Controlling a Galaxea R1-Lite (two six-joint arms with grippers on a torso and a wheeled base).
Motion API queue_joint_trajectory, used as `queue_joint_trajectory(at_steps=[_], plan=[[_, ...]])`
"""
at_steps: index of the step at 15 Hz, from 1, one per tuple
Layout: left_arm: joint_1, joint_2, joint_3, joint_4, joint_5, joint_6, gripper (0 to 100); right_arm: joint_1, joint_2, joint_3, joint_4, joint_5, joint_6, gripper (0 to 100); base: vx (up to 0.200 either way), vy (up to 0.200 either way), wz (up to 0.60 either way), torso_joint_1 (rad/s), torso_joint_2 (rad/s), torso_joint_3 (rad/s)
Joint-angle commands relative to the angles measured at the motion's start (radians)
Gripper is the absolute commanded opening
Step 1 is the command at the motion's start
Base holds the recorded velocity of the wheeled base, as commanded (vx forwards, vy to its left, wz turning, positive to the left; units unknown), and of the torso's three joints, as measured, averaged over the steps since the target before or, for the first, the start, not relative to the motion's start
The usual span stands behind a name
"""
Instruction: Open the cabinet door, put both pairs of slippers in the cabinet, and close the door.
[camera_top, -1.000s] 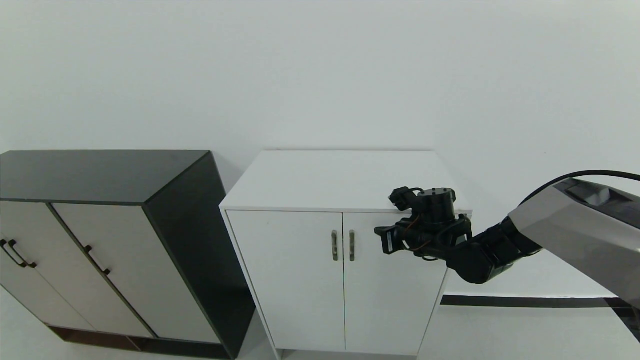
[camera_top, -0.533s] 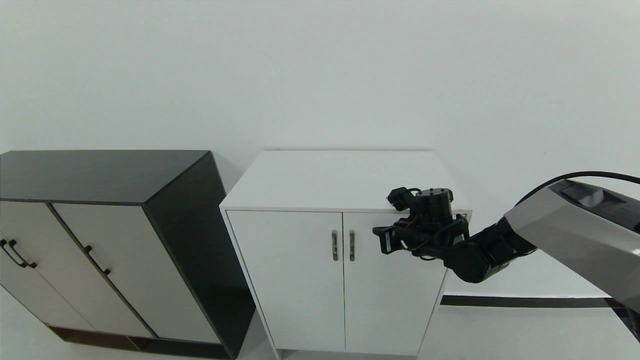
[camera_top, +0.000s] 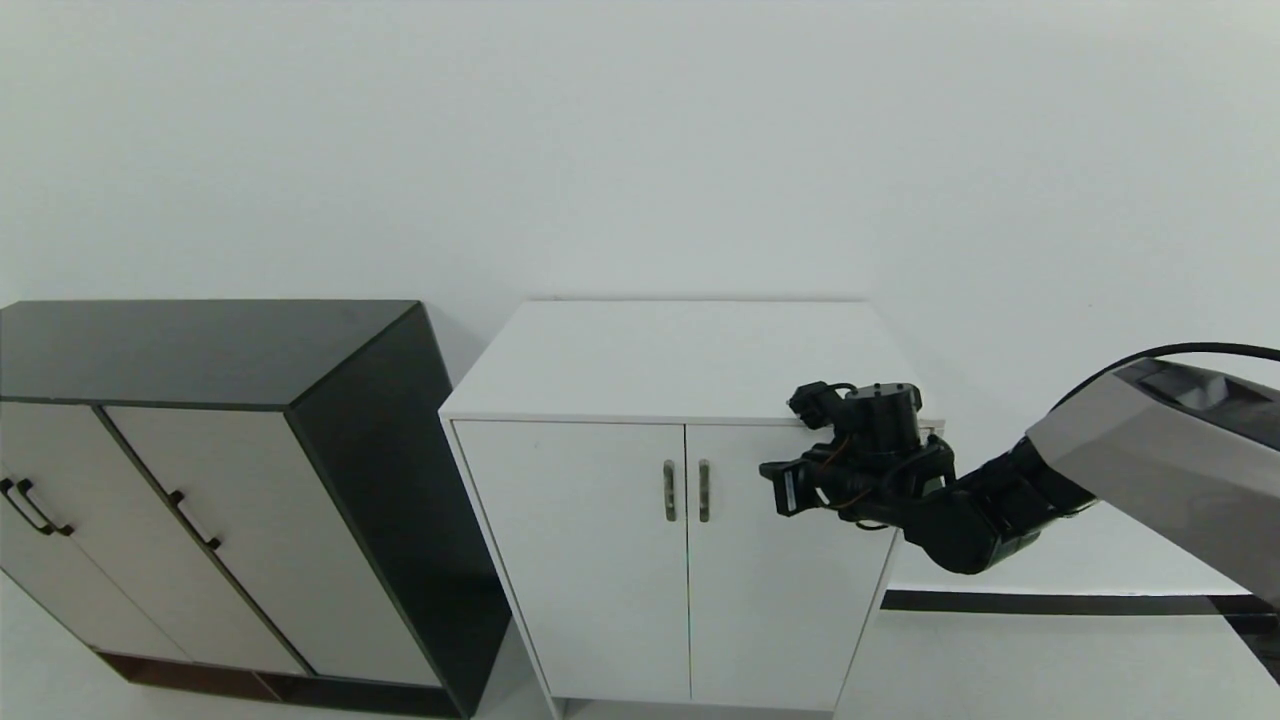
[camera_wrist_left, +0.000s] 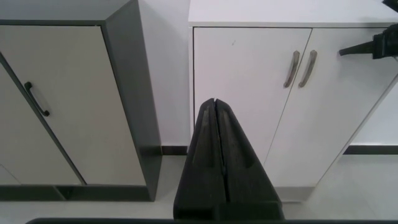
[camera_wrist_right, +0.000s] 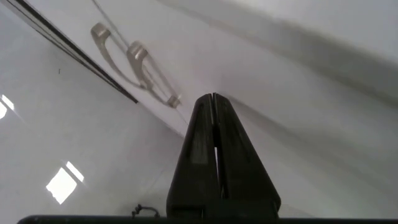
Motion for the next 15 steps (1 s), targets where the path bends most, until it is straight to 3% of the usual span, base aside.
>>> queue_joint_trajectory(at_steps=[1, 7, 10, 15], plan=[[0.000, 0.000, 0.000, 0.000, 0.000, 0.000, 0, 0.020, -0.106, 0.095, -0.001, 0.003, -0.002, 0, 0.000, 0.000, 0.00, 0.000, 0.00, 0.000], [0.000, 0.000, -0.001, 0.000, 0.000, 0.000, 0, 0.001, -0.318, 0.393, -0.079, -0.001, -0.004, 0, 0.000, 0.000, 0.00, 0.000, 0.00, 0.000], [0.000, 0.000, -0.001, 0.000, 0.000, 0.000, 0, -0.088, -0.386, 0.624, -0.200, -0.051, -0.013, 0, 0.000, 0.000, 0.00, 0.000, 0.00, 0.000], [0.000, 0.001, -0.001, 0.000, 0.001, 0.000, 0, -0.227, -0.493, 0.930, -0.357, -0.050, -0.083, 0, 0.000, 0.000, 0.00, 0.000, 0.00, 0.000]])
